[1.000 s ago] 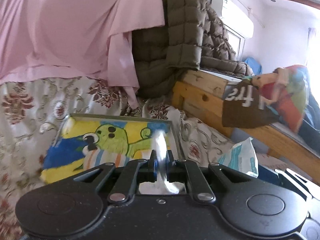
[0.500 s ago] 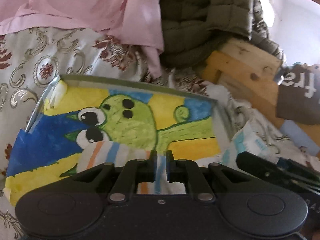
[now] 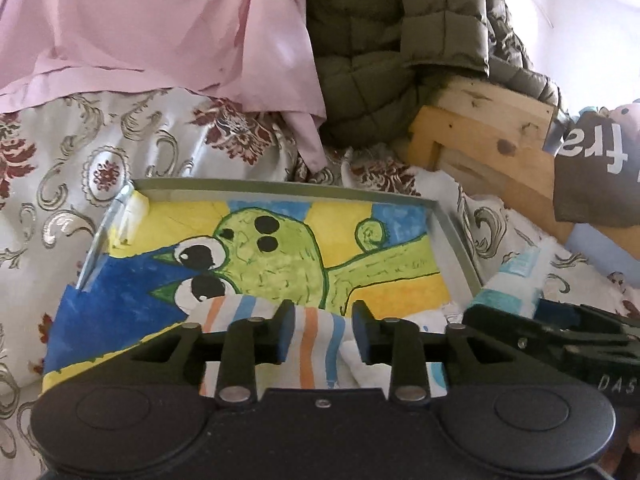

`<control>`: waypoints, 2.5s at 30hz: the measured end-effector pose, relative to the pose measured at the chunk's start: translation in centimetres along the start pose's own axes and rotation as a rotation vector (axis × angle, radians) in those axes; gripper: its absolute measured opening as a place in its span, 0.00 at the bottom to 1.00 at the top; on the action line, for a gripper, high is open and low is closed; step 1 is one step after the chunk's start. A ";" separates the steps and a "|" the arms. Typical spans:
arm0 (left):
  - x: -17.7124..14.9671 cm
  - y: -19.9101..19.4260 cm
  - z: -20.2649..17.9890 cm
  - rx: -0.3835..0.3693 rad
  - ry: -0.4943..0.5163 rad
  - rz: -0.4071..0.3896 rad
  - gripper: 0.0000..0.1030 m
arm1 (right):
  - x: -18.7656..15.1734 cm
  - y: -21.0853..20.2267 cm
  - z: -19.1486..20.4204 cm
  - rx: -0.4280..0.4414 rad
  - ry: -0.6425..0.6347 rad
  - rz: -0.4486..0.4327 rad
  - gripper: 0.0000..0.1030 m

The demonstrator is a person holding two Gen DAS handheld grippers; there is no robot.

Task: Organize soft objects
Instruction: 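Lower both held items onto the cartoon tray and open both grippers, then lift both open grippers away from the tray toward the remaining items, then move the left gripper to the grey cloth while the right gripper approaches the drawstring bag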

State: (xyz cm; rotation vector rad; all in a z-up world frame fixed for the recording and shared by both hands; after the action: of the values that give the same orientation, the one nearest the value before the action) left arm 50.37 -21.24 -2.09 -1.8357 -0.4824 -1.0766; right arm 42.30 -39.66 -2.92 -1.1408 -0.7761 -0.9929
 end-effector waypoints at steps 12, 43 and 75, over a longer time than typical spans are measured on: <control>-0.6 -7.4 0.0 0.048 -0.069 -0.088 0.86 | 0.9 -3.0 1.0 0.111 0.086 0.069 1.00; -10.1 -29.9 -5.0 0.197 -0.083 -0.302 0.99 | -4.7 -26.3 8.7 -0.124 -0.010 -0.167 1.00; -18.9 -33.4 -0.9 0.257 -0.138 -0.247 0.99 | -13.8 -28.4 14.5 -0.216 -0.060 -0.032 1.00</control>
State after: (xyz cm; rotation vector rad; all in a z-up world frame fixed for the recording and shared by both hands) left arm 16.45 -3.28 -0.45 -1.6567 -0.9063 -1.0001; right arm 10.60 -25.49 -1.18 -1.3529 -0.7494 -1.0930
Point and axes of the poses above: each gripper's, at about its wrist camera, not at the fingertips, and y roughly the way its jaws point, z to its left, x to its top, the point moved 5 cm from there along y, roughly the way its jaws point, and after that the axes turned 4 degrees about -y, right-handed, at the moved point
